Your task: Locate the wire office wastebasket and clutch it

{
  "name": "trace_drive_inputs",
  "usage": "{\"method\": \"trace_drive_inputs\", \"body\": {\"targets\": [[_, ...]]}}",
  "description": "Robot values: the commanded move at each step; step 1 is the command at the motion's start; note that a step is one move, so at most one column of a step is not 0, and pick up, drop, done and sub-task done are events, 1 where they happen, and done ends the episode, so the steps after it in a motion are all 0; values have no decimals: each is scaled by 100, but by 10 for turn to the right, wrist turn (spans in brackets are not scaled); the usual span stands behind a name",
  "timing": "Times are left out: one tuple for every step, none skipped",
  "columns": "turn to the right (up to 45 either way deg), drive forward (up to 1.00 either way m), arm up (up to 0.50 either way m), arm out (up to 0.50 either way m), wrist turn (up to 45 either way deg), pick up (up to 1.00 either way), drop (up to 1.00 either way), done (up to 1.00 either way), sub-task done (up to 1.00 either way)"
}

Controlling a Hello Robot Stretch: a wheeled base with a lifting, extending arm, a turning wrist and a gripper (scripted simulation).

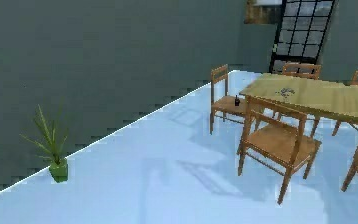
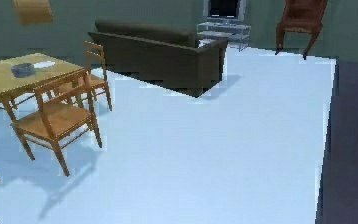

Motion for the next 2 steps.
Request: {"method": "trace_drive_inputs", "body": {"targets": [[0,100,0,0,0,0,0,0,0],[0,100,0,0,0,0,0,0,0]]}}
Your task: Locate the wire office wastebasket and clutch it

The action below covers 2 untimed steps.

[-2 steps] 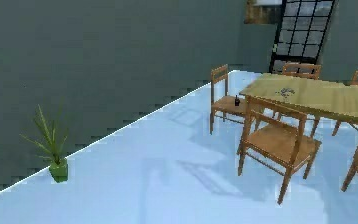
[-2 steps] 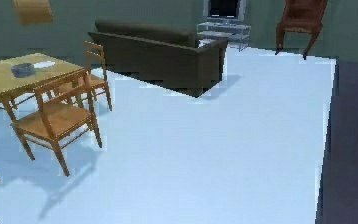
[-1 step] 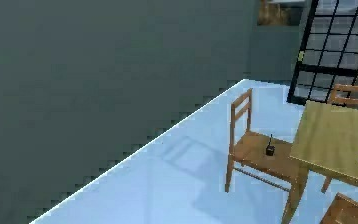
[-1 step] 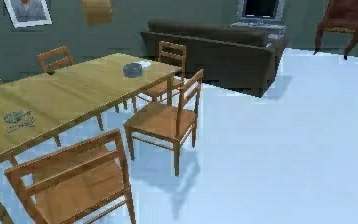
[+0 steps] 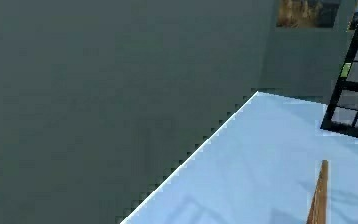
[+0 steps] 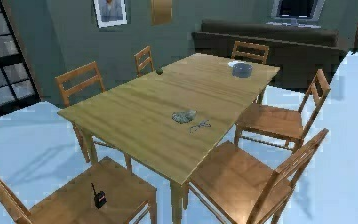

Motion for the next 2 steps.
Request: {"method": "trace_drive_inputs", "body": {"targets": [[-60,0,0,0,0,0,0,0,0],[0,50,0,0,0,0,0,0,0]]}}
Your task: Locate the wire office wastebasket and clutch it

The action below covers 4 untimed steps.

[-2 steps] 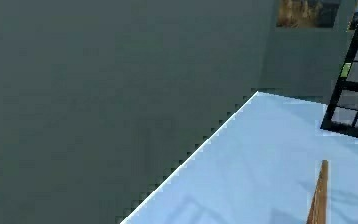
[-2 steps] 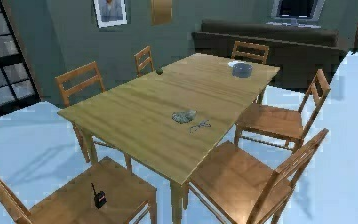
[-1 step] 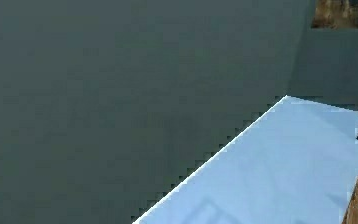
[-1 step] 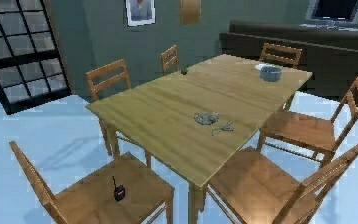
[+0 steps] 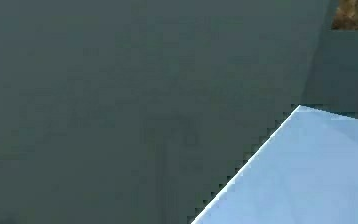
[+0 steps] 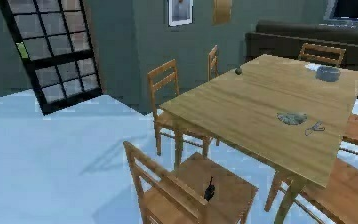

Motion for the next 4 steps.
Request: {"method": "trace_drive_inputs", "body": {"targets": [[390,0,0,0,0,0,0,0,0],[0,75,0,0,0,0,0,0,0],[30,0,0,0,0,0,0,0,0],[-450,0,0,0,0,0,0,0,0]]}}
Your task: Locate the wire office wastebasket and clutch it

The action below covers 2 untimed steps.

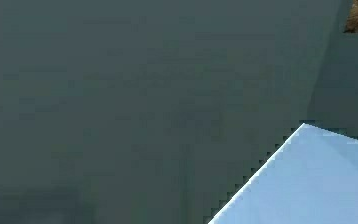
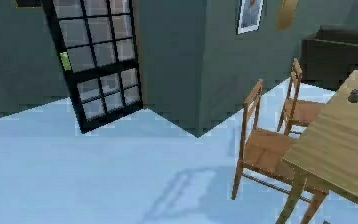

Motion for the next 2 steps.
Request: {"method": "trace_drive_inputs", "body": {"targets": [[-420,0,0,0,0,0,0,0,0],[0,5,0,0,0,0,0,0,0]]}}
